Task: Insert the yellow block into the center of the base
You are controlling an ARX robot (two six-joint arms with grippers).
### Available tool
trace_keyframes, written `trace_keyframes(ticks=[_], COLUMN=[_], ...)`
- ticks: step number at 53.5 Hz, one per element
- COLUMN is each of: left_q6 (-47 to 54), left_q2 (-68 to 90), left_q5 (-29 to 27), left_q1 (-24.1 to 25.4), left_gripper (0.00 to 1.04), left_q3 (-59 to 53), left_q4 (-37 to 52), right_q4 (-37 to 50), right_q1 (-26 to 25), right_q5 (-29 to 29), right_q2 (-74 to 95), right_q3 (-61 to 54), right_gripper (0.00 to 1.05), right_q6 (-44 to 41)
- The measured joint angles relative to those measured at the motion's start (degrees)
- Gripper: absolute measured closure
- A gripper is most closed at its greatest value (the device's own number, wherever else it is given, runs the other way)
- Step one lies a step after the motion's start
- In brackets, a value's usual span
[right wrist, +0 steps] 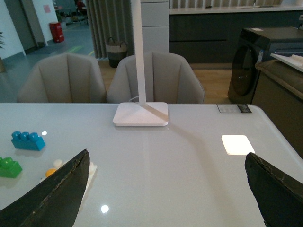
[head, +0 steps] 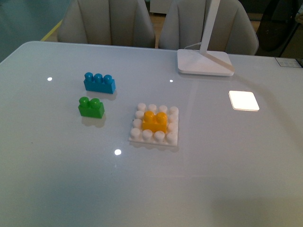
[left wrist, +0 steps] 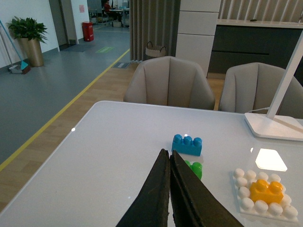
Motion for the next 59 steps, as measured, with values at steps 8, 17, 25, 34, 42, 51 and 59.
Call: trace_keyframes(ticks=[8,17,25,34,42,51,59], left_q6=[0.0,-0.04,0.0,0.0,0.0,0.13,0.13], left_q2=[-0.07,-0.07,-0.07,-0.07,-0.07,-0.07,-0.07], left_q5=[0.0,0.0,0.02,0.0,0.02,0.0,0.02], left_q1=[0.0,0.0,0.0,0.0,0.0,0.0,0.0], left_gripper=[1.02,1.01,0.73,0.32,0.08,0.07,0.07], left_q3=[0.0,0.0,0.0,0.0,0.0,0.0,0.0], left_q4=[-0.09,-0.11,-0.11,-0.11,-0.11,-0.11,-0.11], right_q4=[0.0,0.0,0.0,0.0,0.0,0.0,0.0], right_q1=[0.02,0.0,0.02,0.0,0.0,0.0,0.0], right_q5=[0.0,0.0,0.0,0.0,0.0,0.0,0.0], right_q2=[0.0,0.0,0.0,0.0,0.0,0.0,0.0], right_q3=[0.0,0.0,0.0,0.0,0.0,0.0,0.0], right_gripper=[0.09,0.09,0.09,0.09,0.09,0.09,0.09], right_q6=[0.0,0.0,0.0,-0.02,0.0,0.0,0.0])
